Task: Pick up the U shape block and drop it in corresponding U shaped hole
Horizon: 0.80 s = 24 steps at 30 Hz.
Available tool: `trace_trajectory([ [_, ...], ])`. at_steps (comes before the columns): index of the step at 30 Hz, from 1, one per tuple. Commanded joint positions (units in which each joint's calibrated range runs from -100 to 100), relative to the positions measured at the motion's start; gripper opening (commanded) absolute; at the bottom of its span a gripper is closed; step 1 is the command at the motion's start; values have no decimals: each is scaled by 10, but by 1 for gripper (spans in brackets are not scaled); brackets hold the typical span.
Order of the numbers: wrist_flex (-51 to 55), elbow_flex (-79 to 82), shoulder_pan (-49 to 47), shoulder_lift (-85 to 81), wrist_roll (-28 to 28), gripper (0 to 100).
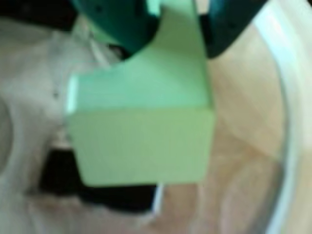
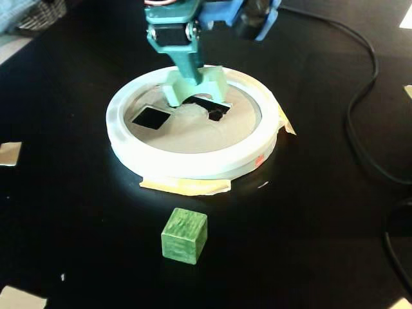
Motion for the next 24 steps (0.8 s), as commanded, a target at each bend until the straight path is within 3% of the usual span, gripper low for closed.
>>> trace_trajectory([
  [1, -27, -56, 1, -12, -4, 1],
  [24, -15, -10, 8, -10, -5, 1],
])
